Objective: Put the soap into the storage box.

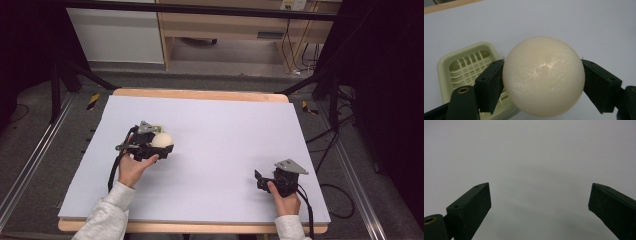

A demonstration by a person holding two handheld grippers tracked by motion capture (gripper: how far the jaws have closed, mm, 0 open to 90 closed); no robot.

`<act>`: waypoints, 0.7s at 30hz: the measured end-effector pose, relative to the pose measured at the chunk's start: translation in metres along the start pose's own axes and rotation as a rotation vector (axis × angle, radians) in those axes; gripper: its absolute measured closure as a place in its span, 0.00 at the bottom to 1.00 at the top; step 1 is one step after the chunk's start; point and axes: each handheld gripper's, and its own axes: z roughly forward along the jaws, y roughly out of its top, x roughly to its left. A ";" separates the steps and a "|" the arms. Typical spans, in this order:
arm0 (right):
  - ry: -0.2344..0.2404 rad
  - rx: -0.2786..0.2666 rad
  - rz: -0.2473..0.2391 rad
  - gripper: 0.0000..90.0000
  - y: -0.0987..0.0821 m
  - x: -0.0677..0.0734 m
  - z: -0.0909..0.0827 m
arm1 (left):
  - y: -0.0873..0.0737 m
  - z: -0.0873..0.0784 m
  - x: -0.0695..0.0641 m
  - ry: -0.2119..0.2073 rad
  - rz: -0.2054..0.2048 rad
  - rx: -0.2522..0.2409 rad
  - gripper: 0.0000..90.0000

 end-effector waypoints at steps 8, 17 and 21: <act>-0.004 -0.002 -0.004 0.05 0.000 0.000 0.001 | 0.002 -0.001 0.015 0.027 -0.019 0.002 0.25; 0.000 -0.003 -0.007 0.05 0.000 0.001 0.001 | 0.002 0.003 0.028 0.044 -0.040 0.007 0.25; -0.002 -0.003 -0.004 0.05 0.000 0.002 0.002 | 0.002 0.006 0.033 0.051 -0.051 0.013 0.25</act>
